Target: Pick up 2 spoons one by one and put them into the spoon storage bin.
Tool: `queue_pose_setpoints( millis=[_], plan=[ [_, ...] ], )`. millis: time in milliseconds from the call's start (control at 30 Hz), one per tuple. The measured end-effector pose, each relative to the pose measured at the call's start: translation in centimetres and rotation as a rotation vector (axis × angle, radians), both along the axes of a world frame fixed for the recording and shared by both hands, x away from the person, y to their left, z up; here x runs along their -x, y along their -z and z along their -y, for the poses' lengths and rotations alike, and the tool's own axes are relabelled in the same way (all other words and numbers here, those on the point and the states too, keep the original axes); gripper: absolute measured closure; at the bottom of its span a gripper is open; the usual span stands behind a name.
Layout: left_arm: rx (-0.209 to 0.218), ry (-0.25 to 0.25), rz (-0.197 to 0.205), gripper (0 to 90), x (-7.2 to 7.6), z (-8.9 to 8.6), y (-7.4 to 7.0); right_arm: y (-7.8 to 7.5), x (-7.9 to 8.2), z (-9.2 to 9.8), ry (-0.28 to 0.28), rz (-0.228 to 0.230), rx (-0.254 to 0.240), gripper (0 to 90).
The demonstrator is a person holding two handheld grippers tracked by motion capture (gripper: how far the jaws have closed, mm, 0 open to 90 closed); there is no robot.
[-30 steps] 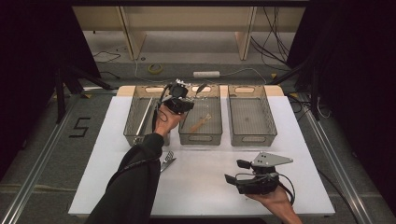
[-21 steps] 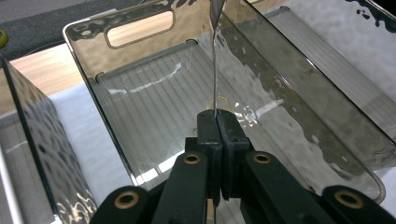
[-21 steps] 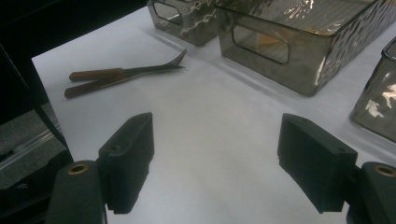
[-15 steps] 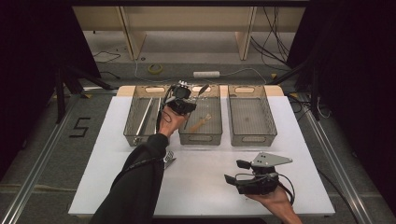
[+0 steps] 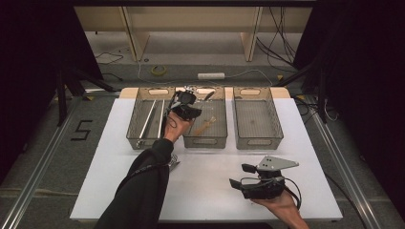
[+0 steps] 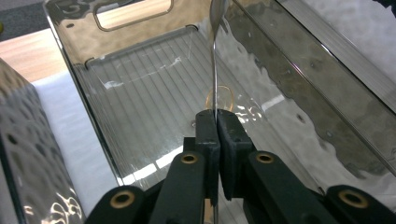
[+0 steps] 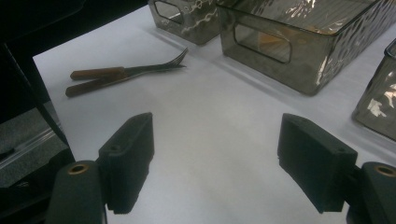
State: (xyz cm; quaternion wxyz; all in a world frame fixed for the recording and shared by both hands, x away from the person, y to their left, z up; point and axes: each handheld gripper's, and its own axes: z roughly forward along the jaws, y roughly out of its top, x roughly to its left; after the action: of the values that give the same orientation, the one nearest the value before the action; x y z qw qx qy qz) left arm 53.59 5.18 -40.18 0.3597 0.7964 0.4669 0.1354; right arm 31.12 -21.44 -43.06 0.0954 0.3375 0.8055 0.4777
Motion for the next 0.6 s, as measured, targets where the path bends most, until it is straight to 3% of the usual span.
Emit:
queue_pose_setpoints(
  millis=[267,600],
  plan=[
    [0.01,0.036,-0.011,70.7,0.3,0.4,-0.4,0.0,0.0,0.0,-0.002,0.0,0.004,28.1],
    [0.014,0.053,-0.027,52.0,1.3,-0.6,-1.6,0.0,0.0,0.0,0.0,-0.001,0.002,28.1]
  ],
)
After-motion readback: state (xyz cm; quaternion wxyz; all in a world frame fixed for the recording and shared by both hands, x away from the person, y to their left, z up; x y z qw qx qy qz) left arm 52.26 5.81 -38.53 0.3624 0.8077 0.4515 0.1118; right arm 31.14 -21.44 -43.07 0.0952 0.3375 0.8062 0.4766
